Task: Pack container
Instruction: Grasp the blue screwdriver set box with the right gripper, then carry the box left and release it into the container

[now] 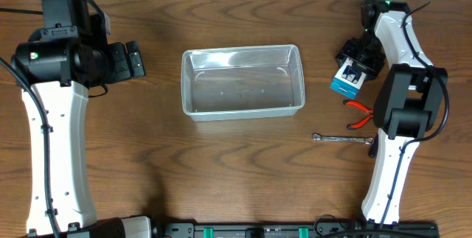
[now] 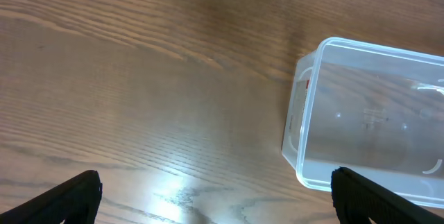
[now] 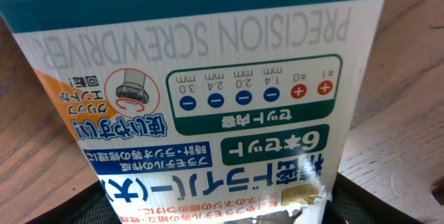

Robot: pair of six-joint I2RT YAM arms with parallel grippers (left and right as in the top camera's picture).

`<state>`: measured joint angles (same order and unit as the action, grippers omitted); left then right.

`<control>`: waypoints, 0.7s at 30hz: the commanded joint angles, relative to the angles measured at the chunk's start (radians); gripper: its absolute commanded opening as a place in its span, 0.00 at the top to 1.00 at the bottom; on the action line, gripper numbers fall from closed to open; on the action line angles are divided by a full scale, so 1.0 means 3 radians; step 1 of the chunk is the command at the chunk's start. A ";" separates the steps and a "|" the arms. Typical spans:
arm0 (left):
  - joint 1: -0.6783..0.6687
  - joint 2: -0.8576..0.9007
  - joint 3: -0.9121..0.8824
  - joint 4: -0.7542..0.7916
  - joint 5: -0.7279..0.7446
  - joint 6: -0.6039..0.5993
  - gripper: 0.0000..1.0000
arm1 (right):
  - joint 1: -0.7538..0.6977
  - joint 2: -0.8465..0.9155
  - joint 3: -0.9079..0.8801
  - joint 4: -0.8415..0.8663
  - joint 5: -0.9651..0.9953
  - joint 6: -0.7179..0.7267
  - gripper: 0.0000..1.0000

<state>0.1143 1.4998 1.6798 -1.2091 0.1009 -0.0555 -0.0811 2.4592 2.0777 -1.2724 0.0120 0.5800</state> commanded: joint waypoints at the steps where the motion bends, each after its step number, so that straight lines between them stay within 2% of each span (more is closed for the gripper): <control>1: -0.0001 0.0011 -0.0001 -0.0020 -0.0028 -0.0031 0.02 | 0.0051 0.0093 0.0003 0.0000 0.0083 -0.0022 0.36; 6: -0.0001 0.0011 -0.0001 -0.0020 -0.0028 -0.0031 0.02 | 0.0051 0.0080 0.0004 -0.0009 0.0081 -0.0149 0.42; 13: -0.0001 0.0011 -0.0001 -0.0020 -0.0028 -0.0031 0.02 | 0.0070 -0.0114 0.0013 -0.0008 0.0081 -0.0352 0.45; 21: -0.0001 0.0011 -0.0001 -0.0019 -0.0028 -0.0031 0.02 | 0.0312 -0.0846 0.0013 0.0043 0.0069 -0.1278 0.49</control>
<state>0.1143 1.4998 1.6798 -1.2087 0.1005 -0.0555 -0.0395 2.3650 2.0727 -1.2663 0.0269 0.3603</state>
